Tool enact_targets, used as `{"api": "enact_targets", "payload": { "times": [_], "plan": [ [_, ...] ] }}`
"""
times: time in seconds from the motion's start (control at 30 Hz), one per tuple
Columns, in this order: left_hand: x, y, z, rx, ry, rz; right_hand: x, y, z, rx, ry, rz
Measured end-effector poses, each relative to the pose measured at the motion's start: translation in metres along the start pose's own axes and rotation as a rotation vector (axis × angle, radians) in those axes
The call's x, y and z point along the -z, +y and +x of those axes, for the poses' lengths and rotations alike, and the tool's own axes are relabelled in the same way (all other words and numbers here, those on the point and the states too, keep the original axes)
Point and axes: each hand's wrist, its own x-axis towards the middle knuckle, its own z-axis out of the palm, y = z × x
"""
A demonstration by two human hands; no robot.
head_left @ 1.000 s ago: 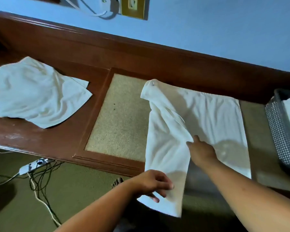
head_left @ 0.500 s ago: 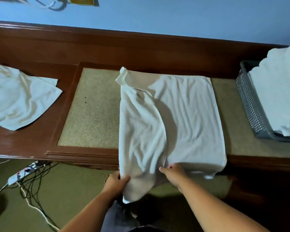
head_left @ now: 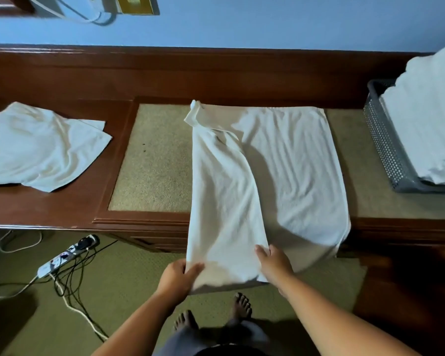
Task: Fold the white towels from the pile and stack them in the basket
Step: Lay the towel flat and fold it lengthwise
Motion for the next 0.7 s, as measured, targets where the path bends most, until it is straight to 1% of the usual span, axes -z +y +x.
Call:
{"api": "enact_targets", "payload": {
  "times": [0.13, 0.27, 0.4, 0.5, 0.53, 0.6, 0.63, 0.7],
  "plan": [
    [0.007, -0.005, -0.005, -0.041, -0.060, 0.055, -0.003, 0.013, -0.021, 0.033, 0.062, -0.102],
    [0.010, -0.011, -0.009, -0.073, -0.085, 0.081, -0.017, 0.026, -0.042, 0.078, 0.184, -0.154],
    [0.018, -0.019, -0.008, -0.106, -0.093, 0.068, -0.022, 0.016, -0.055, 0.125, 0.291, -0.189],
    [0.026, -0.026, -0.003, -0.120, -0.123, 0.110, -0.029, 0.013, -0.060, 0.121, 0.334, -0.229],
    [0.028, -0.028, -0.001, -0.128, -0.137, 0.148, -0.032, 0.012, -0.062, 0.102, 0.337, -0.280],
    [0.033, -0.034, 0.000, -0.134, -0.164, 0.293, -0.038, 0.007, -0.070, 0.059, 0.293, -0.476],
    [0.036, -0.037, 0.000, -0.131, -0.163, 0.369, -0.042, 0.004, -0.073, 0.063, 0.266, -0.573],
    [0.043, -0.042, 0.001, -0.139, -0.142, 0.442, -0.049, -0.002, -0.078, 0.139, 0.242, -0.640]
  ]
}}
